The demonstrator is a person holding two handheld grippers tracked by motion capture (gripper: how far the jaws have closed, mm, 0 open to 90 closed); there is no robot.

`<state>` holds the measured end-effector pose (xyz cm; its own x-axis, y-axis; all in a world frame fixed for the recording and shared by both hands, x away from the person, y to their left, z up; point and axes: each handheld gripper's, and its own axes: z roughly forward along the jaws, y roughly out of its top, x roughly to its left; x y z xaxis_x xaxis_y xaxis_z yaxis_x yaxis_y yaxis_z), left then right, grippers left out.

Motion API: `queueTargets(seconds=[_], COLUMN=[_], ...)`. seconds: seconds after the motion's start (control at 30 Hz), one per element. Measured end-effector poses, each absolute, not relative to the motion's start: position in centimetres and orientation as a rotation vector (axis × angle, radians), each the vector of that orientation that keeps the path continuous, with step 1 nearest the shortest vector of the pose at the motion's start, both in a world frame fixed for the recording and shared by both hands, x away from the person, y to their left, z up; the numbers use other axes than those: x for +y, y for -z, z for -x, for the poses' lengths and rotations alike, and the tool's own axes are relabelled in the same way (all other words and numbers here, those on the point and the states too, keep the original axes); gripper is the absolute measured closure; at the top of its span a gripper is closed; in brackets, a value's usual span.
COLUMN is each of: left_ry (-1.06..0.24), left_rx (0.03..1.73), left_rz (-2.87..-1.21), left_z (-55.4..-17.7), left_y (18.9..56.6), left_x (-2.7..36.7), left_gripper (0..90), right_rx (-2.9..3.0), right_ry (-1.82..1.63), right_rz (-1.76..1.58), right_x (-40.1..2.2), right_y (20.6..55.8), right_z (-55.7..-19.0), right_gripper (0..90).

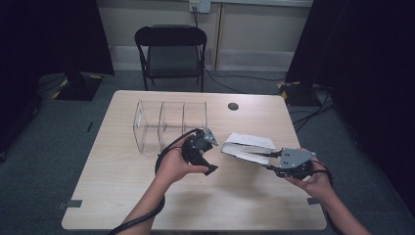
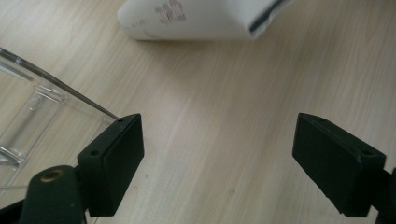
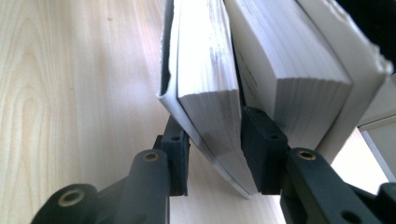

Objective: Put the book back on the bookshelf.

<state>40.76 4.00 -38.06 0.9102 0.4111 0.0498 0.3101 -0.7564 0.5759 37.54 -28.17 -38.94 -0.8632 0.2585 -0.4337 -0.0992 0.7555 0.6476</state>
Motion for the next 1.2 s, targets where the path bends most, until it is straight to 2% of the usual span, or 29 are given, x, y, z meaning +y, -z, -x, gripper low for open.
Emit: queueTargets(seconds=[0.23, 0.57, 1.0, 1.2], left_ry=[-0.178, -0.107, -0.076, -0.108], left_rx=[0.515, 0.543, 0.521, 0.536], left_rz=[-2.512, -2.524, -2.536, -2.52], left_z=[-40.6, -40.6, -40.0, -39.8], left_y=[40.4, 43.9, 46.5, 47.3], left_x=[4.0, 4.3, 4.7, 4.9], left_gripper=[16.7, 17.2, 18.4, 18.2], right_rx=[2.475, 2.532, 2.59, 2.607], right_ry=[-0.947, -1.013, -1.077, -1.086], right_rz=[-0.139, -0.157, -0.17, -0.172], right_x=[-29.0, -30.4, -31.6, -31.7], right_y=[36.9, 35.6, 34.7, 34.5], right_z=[-38.3, -38.5, -38.3, -38.4], right_gripper=[69.4, 70.8, 71.5, 71.5])
